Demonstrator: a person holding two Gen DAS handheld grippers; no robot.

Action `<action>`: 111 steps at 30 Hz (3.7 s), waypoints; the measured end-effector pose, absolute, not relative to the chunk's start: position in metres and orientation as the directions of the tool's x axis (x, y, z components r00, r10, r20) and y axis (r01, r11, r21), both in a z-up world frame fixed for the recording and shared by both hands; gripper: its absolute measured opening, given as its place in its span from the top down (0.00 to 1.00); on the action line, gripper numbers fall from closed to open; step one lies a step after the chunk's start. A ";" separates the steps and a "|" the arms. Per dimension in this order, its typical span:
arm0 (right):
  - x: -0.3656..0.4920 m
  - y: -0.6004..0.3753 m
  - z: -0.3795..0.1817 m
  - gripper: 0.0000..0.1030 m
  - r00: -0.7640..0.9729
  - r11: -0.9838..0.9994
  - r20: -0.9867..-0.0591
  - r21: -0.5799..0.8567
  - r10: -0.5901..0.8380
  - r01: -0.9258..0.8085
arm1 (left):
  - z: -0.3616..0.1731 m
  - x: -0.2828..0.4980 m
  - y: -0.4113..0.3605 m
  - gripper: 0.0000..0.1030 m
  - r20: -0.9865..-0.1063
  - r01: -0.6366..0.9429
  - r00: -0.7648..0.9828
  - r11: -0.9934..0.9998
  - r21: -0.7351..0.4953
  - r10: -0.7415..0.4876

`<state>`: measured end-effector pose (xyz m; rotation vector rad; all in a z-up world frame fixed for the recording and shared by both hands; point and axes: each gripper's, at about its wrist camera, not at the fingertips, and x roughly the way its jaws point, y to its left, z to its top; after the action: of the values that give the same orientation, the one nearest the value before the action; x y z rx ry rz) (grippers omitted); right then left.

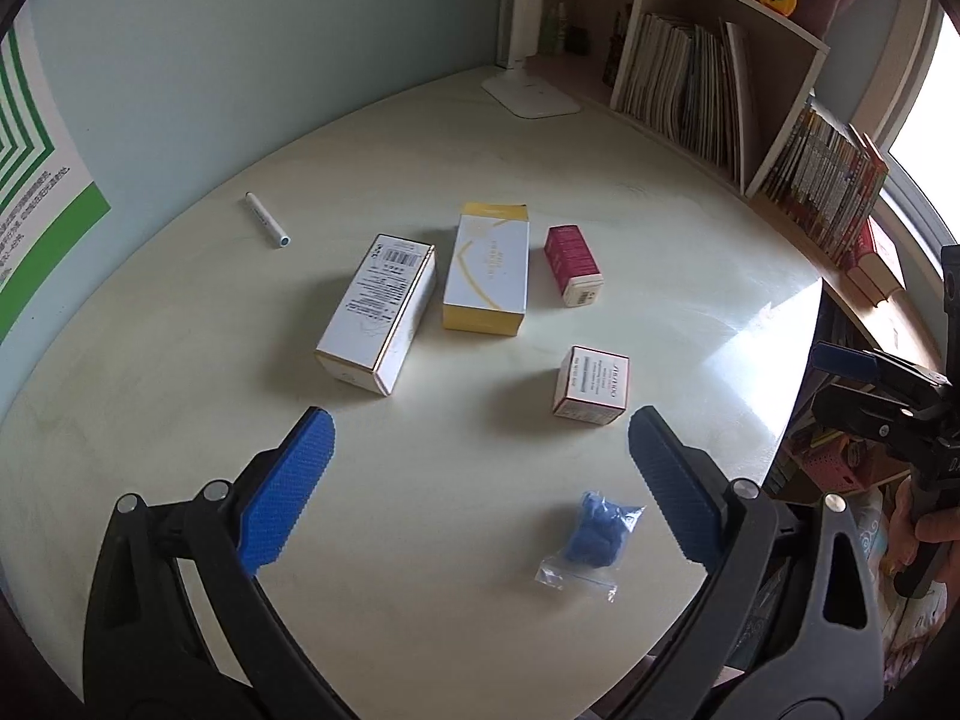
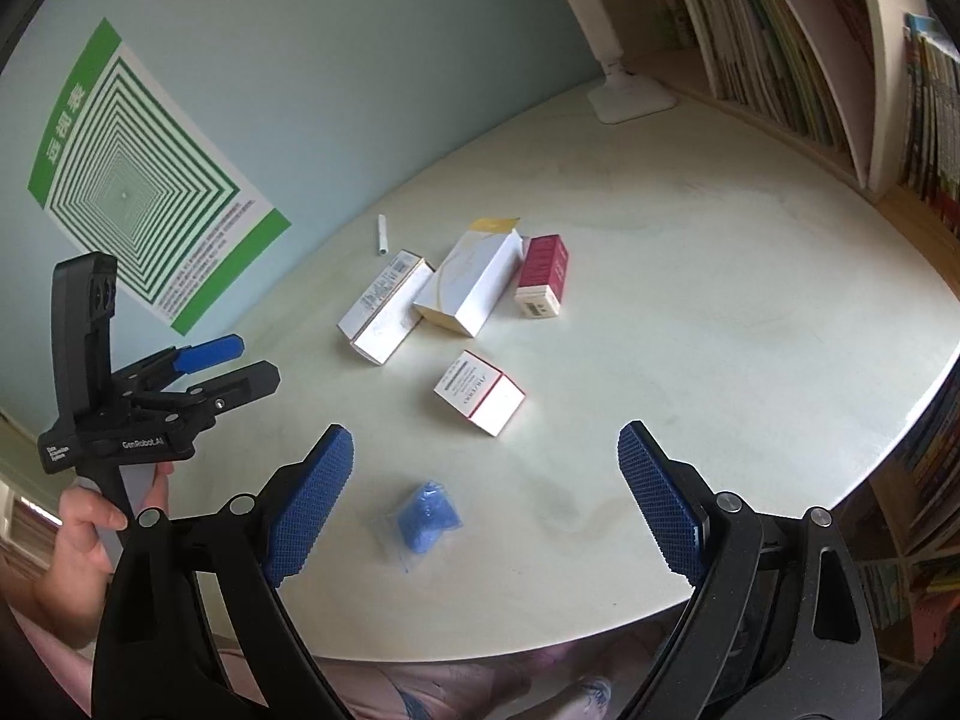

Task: Collect trash
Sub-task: 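Return both tools to the desk toward the remaining boxes, then grasp the white barcode box with the left tool while the right tool grasps the Shiseido box, then carry the barcode box with the left tool while the right tool carries the Shiseido box to the wastebasket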

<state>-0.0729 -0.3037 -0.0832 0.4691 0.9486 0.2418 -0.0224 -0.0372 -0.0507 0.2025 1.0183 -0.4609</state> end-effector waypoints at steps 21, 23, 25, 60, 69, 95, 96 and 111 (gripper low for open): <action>-0.032 -0.273 -0.096 0.13 0.500 0.877 -0.747 0.478 0.439 -0.055 | -0.063 -0.003 -0.011 0.07 -0.866 0.420 0.441 0.907 -0.035 -0.237; -0.030 -0.273 -0.100 0.13 0.494 0.877 -0.752 0.479 0.436 -0.045 | -0.066 0.002 -0.011 0.07 -0.869 0.423 0.433 0.905 -0.038 -0.239; -0.027 -0.273 -0.104 0.13 0.487 0.875 -0.757 0.483 0.435 -0.032 | -0.069 0.006 -0.010 0.07 -0.872 0.427 0.426 0.903 -0.042 -0.242; 0.035 -0.234 -0.177 0.13 0.302 0.925 -0.877 0.377 0.374 -0.050 | -0.157 0.092 -0.027 0.07 -0.934 0.488 0.311 0.873 -0.003 -0.177; 0.036 -0.231 -0.189 0.16 0.284 0.936 -0.893 0.345 0.350 -0.066 | -0.165 0.102 -0.041 0.07 -0.932 0.517 0.314 0.856 0.009 -0.180; 0.033 -0.244 -0.174 0.56 0.358 0.957 -0.889 0.281 0.286 -0.067 | -0.161 0.106 -0.042 0.55 -0.926 0.545 0.326 0.838 0.022 -0.187; 0.032 -0.246 -0.172 0.56 0.363 0.957 -0.886 0.284 0.287 -0.063 | -0.157 0.106 -0.042 0.55 -0.924 0.545 0.333 0.838 0.025 -0.189; -0.033 -0.297 -0.135 0.56 0.483 0.952 -0.849 0.293 0.217 0.087 | -0.095 0.058 -0.071 0.55 -0.869 0.641 0.410 0.766 0.057 -0.278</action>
<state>-0.0327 -0.2970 -0.1352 0.3160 1.0692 0.0805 0.0578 -0.0709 -0.0951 0.4162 0.9907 -0.5995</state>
